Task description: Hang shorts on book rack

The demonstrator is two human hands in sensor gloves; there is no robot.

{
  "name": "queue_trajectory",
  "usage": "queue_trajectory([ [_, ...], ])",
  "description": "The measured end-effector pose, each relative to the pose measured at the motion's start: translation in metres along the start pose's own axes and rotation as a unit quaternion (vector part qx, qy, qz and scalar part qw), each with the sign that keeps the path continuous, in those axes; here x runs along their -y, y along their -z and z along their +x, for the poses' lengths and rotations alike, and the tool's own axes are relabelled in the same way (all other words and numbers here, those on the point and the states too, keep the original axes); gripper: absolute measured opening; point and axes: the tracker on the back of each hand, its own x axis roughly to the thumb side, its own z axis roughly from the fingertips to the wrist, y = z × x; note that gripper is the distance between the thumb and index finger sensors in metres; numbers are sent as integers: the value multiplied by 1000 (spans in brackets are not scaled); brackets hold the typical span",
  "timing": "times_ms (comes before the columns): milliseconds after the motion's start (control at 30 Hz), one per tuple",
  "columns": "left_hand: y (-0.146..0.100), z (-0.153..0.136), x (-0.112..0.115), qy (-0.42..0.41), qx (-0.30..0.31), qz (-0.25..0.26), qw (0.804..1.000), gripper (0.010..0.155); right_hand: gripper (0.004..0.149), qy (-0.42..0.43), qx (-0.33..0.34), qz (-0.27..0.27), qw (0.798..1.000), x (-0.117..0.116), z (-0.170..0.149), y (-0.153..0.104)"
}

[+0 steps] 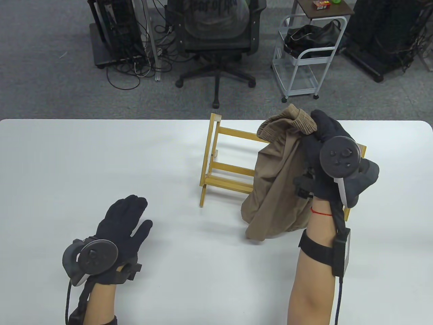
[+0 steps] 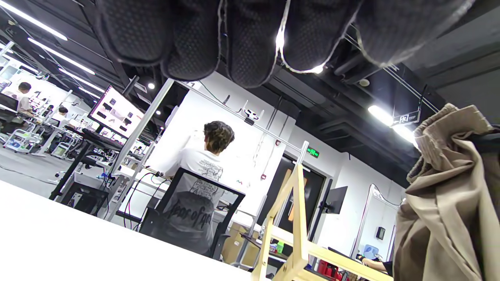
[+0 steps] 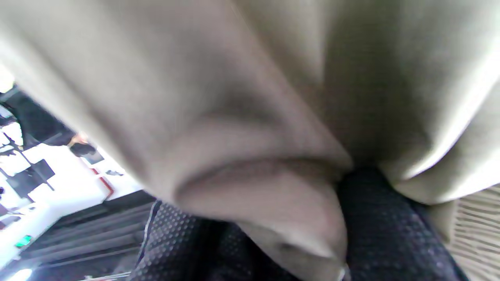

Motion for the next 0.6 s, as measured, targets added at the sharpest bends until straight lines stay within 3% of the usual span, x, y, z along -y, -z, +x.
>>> queue_trajectory([
  [600, 4, -1, 9, -7, -3, -16, 1000, 60, 46, -30, -184, 38, 982, -93, -65, 19],
])
